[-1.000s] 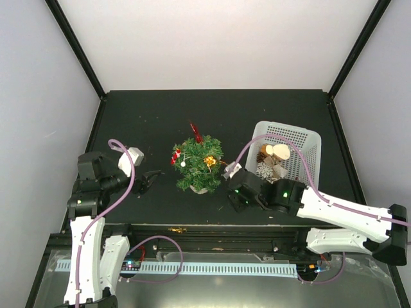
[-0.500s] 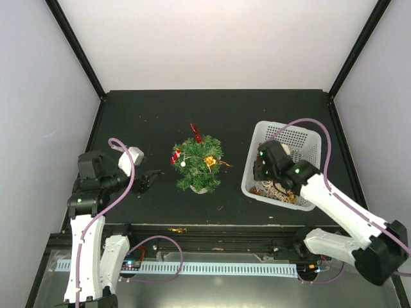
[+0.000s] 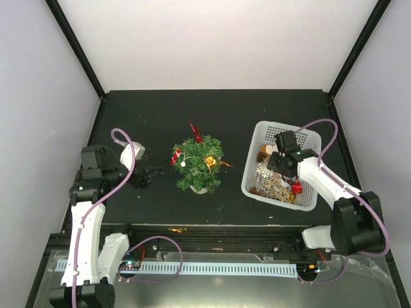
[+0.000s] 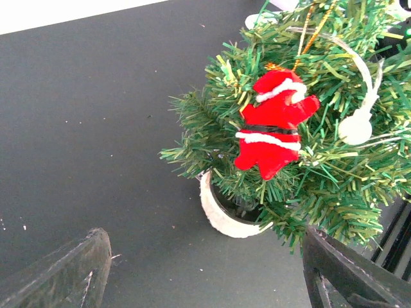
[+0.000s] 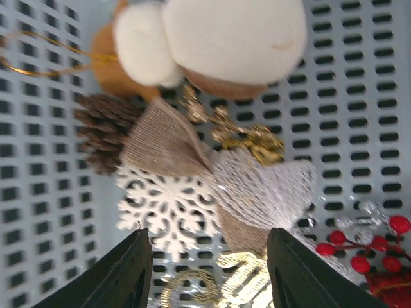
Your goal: Decorate the small christmas tree
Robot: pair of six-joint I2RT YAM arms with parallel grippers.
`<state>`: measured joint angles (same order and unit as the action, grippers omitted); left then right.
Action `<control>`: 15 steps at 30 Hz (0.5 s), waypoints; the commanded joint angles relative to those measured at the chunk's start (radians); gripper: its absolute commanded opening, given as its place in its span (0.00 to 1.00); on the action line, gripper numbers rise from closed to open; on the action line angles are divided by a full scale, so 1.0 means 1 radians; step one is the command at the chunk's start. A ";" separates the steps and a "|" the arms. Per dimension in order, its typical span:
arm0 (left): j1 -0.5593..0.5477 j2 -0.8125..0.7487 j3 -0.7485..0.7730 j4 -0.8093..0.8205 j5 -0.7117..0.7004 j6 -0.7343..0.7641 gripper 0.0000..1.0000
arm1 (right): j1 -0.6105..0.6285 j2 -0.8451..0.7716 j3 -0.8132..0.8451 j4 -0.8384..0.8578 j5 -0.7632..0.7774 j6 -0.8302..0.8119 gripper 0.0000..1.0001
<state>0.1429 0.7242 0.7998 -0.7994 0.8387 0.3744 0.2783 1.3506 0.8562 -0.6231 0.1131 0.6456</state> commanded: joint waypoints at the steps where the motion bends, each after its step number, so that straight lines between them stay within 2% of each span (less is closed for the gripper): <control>1: 0.004 0.026 0.046 0.010 0.029 0.003 0.82 | -0.029 -0.035 -0.090 0.046 0.035 0.038 0.51; 6: 0.005 0.035 0.049 0.009 0.032 0.003 0.82 | -0.100 0.002 -0.147 0.128 0.010 0.034 0.50; 11: 0.005 0.034 0.046 0.003 0.027 0.008 0.82 | -0.120 0.068 -0.138 0.196 -0.010 0.023 0.50; 15: 0.005 0.029 0.041 0.003 0.023 0.009 0.82 | -0.122 0.106 -0.127 0.229 -0.038 0.008 0.40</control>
<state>0.1429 0.7593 0.8051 -0.7994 0.8425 0.3744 0.1627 1.4277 0.7082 -0.4717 0.1005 0.6598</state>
